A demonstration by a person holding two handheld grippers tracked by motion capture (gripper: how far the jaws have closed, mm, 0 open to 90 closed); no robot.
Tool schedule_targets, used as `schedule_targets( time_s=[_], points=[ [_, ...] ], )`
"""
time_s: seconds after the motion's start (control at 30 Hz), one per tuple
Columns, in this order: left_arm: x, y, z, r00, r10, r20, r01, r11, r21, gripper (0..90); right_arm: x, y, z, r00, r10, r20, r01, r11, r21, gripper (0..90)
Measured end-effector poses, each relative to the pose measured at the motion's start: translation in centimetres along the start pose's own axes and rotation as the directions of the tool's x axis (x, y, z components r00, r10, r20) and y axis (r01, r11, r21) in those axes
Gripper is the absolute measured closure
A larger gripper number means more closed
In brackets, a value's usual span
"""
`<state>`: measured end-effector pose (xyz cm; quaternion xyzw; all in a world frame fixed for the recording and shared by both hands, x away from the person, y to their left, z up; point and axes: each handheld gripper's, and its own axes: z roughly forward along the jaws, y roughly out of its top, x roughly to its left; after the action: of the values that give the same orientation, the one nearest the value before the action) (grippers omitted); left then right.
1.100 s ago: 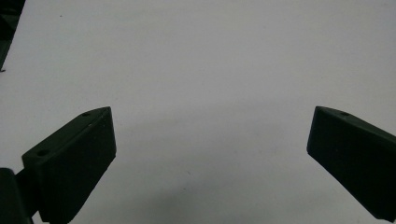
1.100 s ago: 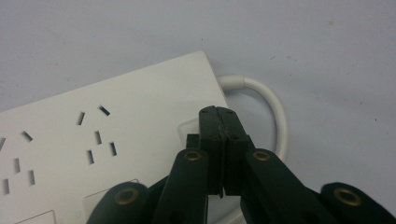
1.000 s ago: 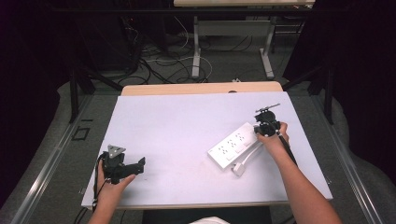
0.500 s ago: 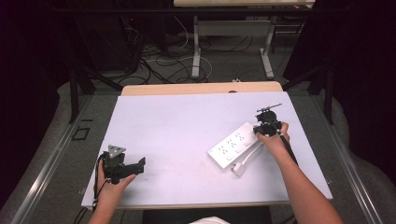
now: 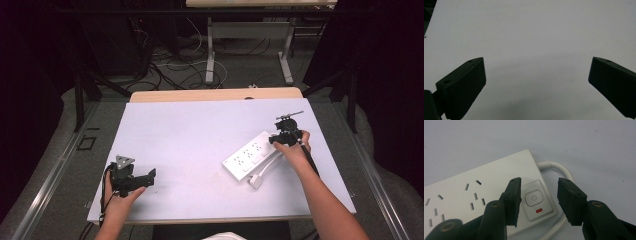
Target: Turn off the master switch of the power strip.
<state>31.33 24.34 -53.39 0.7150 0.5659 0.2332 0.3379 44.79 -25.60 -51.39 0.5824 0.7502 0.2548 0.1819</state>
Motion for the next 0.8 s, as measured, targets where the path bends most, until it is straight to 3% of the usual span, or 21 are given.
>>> schedule_targets(
  time_s=[0.13, 0.5, 0.8],
  points=[
    [-0.03, -0.02, 0.05, 1.0000, -0.001, 0.000, 0.001, 1.0000, -0.005, 1.3, -0.15, -0.05, -0.15, 1.0000, 0.003, 0.002, -0.003, 1.0000, -0.001, 44.2],
    [-0.02, -0.03, 0.06, 1.0000, -0.004, -0.001, 0.004, 1.0000, -0.005, 1.3, -0.03, -0.20, -0.43, 0.9999, 0.010, -0.005, -0.010, 0.9999, 0.002, 37.6],
    [0.01, 0.00, 0.10, 1.0000, 0.002, 0.000, -0.002, 1.0000, -0.002, 1.3, 0.33, -0.29, -0.76, 0.9997, -0.023, 0.000, 0.023, 0.9996, -0.019, 26.7]
  ],
)
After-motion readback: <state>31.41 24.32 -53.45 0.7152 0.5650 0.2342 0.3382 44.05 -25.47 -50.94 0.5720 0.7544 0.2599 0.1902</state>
